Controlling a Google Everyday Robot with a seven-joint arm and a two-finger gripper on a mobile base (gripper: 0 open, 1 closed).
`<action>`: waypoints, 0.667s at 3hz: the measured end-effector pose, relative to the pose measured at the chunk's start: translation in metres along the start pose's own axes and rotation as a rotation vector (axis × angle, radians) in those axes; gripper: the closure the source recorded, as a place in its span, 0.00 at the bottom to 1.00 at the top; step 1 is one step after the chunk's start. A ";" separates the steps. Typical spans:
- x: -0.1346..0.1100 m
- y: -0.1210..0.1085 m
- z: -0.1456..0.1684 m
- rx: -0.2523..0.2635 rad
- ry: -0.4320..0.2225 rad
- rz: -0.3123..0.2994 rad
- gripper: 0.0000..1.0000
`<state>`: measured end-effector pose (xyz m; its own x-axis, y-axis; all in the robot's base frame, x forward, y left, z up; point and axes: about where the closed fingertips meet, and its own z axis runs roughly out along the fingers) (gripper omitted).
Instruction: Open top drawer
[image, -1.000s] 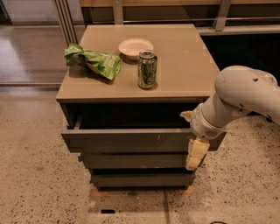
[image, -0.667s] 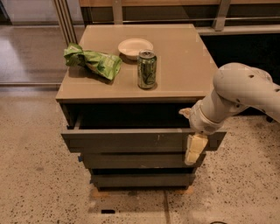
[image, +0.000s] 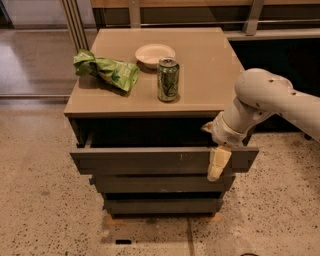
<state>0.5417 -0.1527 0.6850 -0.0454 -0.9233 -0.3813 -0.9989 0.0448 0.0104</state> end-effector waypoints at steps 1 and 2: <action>0.006 -0.002 0.013 -0.068 -0.006 0.020 0.00; 0.009 0.006 0.022 -0.149 -0.004 0.051 0.00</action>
Offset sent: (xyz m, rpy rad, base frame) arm -0.0152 -0.0012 -0.0296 0.0112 0.2584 0.0079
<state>0.5356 -0.1521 0.6615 -0.0968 -0.9198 -0.3803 -0.9854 0.0347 0.1667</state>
